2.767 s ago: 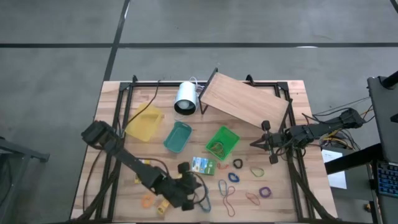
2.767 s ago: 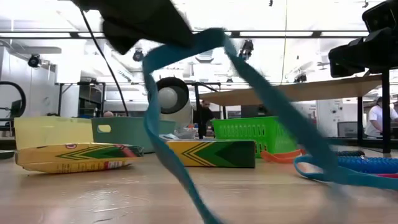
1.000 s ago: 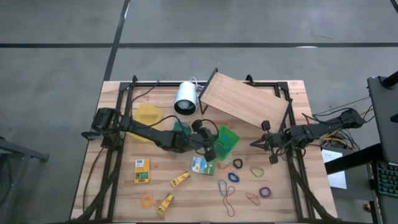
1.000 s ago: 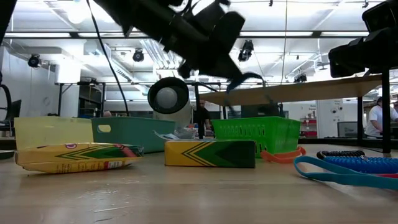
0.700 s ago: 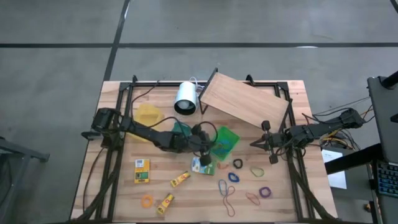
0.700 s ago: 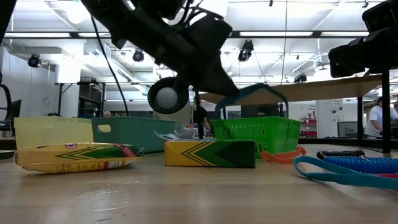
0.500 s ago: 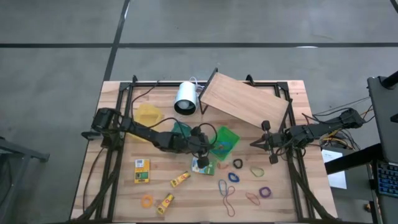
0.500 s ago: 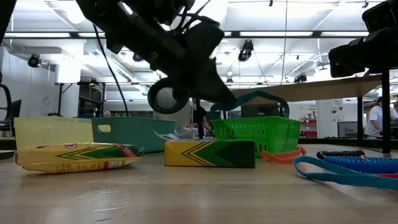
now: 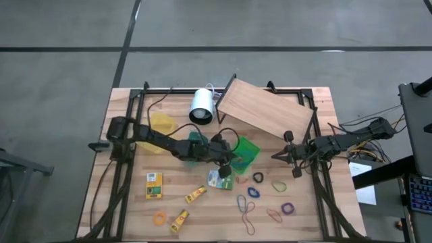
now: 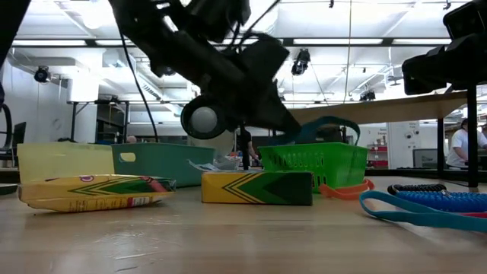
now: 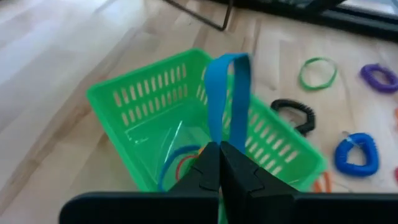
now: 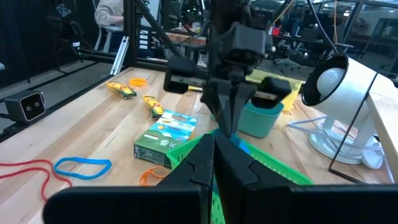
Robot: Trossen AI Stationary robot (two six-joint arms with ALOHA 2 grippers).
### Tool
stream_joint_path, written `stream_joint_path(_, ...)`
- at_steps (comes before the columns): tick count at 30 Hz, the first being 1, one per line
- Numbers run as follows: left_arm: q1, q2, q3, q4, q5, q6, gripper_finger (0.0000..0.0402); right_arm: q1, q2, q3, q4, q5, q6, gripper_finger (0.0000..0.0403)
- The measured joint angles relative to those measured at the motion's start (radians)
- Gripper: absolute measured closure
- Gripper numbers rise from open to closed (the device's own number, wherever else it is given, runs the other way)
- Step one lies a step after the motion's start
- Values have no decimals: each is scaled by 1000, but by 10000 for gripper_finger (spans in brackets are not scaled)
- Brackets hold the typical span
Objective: Pick & Place Office Desk Supplies
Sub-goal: Put the bottom left blue rubber band into the green bin, then put the top left orange rubber band into the green bin
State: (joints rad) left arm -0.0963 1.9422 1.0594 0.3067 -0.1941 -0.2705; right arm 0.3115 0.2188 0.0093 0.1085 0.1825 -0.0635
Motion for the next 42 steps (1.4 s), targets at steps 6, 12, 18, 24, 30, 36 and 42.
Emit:
stream_joint_path(6,10,49,34,3,16,0,399,0,-1,0,0,0,0,394)
stream_joint_path(12,18,59,55,-20,16,0,399,0,0,0,1,0,0,394)
stream_joint_path(18,17,59,54,-34,28,-6,385,0,0,0,0,0,0,394)
stream_joint_path(24,18,59,54,-37,54,-18,311,0,0,0,0,0,0,394)
stream_joint_path(30,18,58,55,-9,53,-13,249,0,0,0,0,0,0,394)
stream_joint_path(36,15,50,58,16,53,35,234,0,0,0,0,0,0,394)
stream_joint_path(42,1,20,83,12,53,65,236,0,0,0,0,0,0,394)
